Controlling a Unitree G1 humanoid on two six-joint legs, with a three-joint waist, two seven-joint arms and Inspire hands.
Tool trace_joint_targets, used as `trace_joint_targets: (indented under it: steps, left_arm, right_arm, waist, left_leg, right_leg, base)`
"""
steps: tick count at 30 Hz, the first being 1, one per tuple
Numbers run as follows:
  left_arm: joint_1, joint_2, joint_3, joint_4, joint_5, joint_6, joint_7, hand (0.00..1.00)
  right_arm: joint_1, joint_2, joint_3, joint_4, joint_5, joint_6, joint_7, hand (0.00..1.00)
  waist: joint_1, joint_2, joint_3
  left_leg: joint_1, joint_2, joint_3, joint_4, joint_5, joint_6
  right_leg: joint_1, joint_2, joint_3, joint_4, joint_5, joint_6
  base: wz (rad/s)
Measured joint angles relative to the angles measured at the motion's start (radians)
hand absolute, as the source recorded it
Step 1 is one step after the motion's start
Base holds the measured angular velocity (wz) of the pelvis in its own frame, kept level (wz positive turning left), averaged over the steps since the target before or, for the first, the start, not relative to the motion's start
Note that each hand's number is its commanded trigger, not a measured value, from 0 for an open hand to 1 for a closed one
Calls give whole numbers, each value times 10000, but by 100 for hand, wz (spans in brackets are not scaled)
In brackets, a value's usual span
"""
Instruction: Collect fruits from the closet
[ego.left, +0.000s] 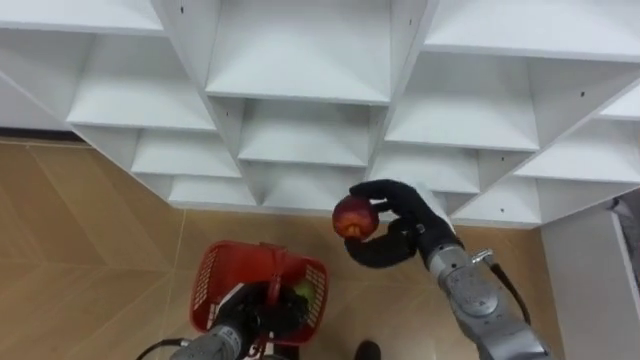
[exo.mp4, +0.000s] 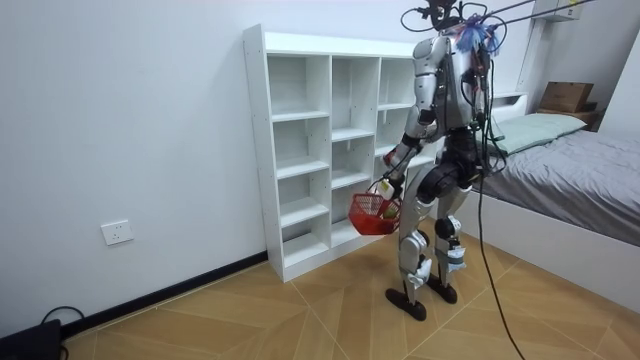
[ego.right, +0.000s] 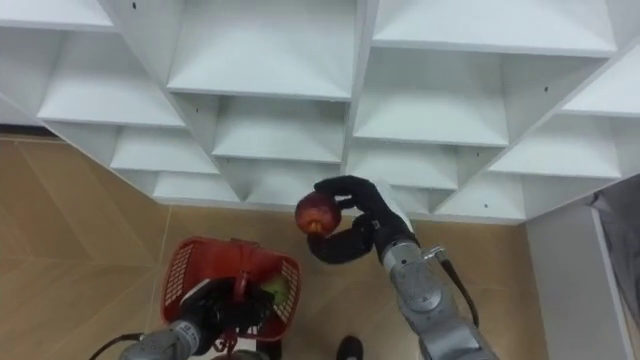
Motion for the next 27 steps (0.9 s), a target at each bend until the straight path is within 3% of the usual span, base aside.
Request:
trace_joint_targets:
  steps: [6,9,16,20,27]
  left_arm:
    - [11,128,-35,-344,-2,-89,-158,100]
    - [20,83,-23,-344,3,-181,-328,100]
    - [94,-96,-44,-475,2,-212,-926,100]
    - [373,84,-64,-1348,7,-206,-1082,100]
    - [408,225,-111,-1638,3,-204,-1310,100]
  right_arm:
    - [325,9,496,113,261,-8,493,100]
    - [487,-3,494,105,5,-27,497,100]
    - [583,-12,492,129,-677,-70,558,100]
    - [617,-22,465,107,-1133,-99,572,100]
    - [574,-75,450,118,-1305,-310,538,100]
  waist:
    - [-67,132,-45]
    - [-80,253,-86]
    - [-88,309,-80]
    - [-80,352,-75]
    - [-97,567,-101]
  left_leg:
    - [407,114,-15,9,-102,-68]
    - [746,102,-6,-133,-111,-79]
    - [1463,85,-7,-349,-143,-127]
    - [1650,101,-48,-395,-172,-168]
    - [1846,96,-53,-485,-235,-191]
  right_leg:
    - [553,158,-9,-366,63,-22]
    - [828,147,-3,-418,44,-24]
    - [1502,155,3,-577,-35,-23]
    - [1751,214,0,-746,-32,-27]
    - [1966,245,16,-883,-33,-14]
  base:
    - [-1]
    - [0]
    - [0]
    - [0]
    - [0]
